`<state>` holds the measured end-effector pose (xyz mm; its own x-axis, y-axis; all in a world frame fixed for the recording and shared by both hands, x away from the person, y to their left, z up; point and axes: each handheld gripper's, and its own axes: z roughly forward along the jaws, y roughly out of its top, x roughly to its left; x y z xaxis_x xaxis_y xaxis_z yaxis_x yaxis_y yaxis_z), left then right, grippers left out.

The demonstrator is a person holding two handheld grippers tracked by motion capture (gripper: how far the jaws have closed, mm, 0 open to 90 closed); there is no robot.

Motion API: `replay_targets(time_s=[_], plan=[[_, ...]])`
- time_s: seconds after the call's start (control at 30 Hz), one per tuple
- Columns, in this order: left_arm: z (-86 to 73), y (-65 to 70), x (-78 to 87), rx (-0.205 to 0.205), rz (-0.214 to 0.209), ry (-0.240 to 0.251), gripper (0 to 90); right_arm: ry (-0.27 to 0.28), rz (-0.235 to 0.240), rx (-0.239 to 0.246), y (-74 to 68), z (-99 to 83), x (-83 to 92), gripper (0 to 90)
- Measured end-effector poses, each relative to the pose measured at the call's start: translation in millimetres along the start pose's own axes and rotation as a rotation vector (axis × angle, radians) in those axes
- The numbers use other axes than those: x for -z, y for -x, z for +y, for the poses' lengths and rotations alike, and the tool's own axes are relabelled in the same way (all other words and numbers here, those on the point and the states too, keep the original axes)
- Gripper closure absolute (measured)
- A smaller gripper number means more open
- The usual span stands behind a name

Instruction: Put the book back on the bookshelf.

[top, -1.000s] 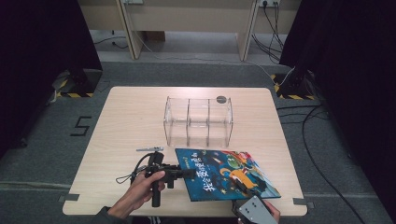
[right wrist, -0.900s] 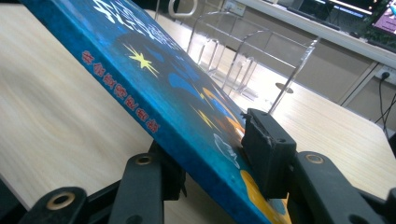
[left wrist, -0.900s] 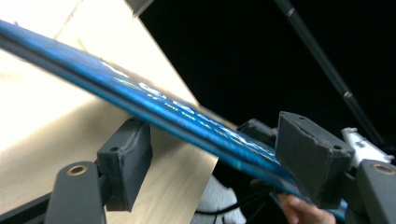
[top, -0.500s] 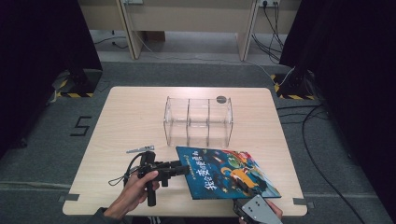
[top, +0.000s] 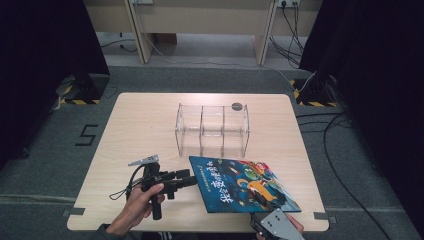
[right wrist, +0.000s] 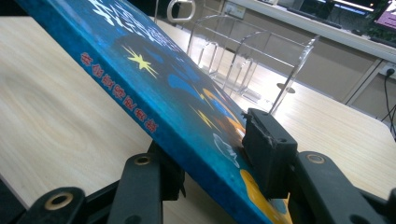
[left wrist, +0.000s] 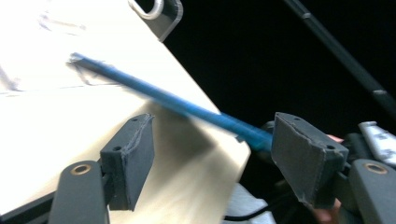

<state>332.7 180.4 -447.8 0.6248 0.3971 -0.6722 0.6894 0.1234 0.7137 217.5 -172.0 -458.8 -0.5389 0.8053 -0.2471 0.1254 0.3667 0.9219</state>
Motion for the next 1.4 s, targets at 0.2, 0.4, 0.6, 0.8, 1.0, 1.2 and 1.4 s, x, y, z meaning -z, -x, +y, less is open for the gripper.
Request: replay_targets(time_s=[0.2, 0.4, 0.6, 0.8, 1.0, 1.2, 1.4], plan=[[-5.6, -6.6, 0.6, -0.023, 0.036, -0.016, 29.6, 0.009, 0.000, -0.014, 2.0, 0.1, 0.8, 60.0], [-11.4, -14.3, 1.0, -0.129, 0.154, -0.046, 26.6, 0.010, 0.000, -0.010, 2.2, 0.1, 0.5, 59.9], [-17.4, -23.4, -0.4, -0.332, 0.339, -0.109, 23.3, 0.021, 0.003, -0.043, 4.7, 0.0, 1.8, 59.7], [-30.1, -41.5, -10.9, -0.461, 0.505, -0.269, 19.5, 0.038, 0.005, -0.075, 7.9, -0.5, 3.0, 59.3], [-41.7, -41.5, -21.4, -0.585, 0.567, -0.378, 19.2, 0.055, 0.009, -0.104, 11.9, -0.3, 4.0, 59.0], [-47.0, -45.5, -25.8, -0.560, 0.560, -0.399, 15.8, 0.065, 0.009, -0.132, 13.9, -0.4, 5.0, 58.9], [-51.2, -49.0, -26.0, -0.541, 0.516, -0.371, 12.9, 0.068, 0.011, -0.138, 15.4, -0.1, 5.1, 58.6]])
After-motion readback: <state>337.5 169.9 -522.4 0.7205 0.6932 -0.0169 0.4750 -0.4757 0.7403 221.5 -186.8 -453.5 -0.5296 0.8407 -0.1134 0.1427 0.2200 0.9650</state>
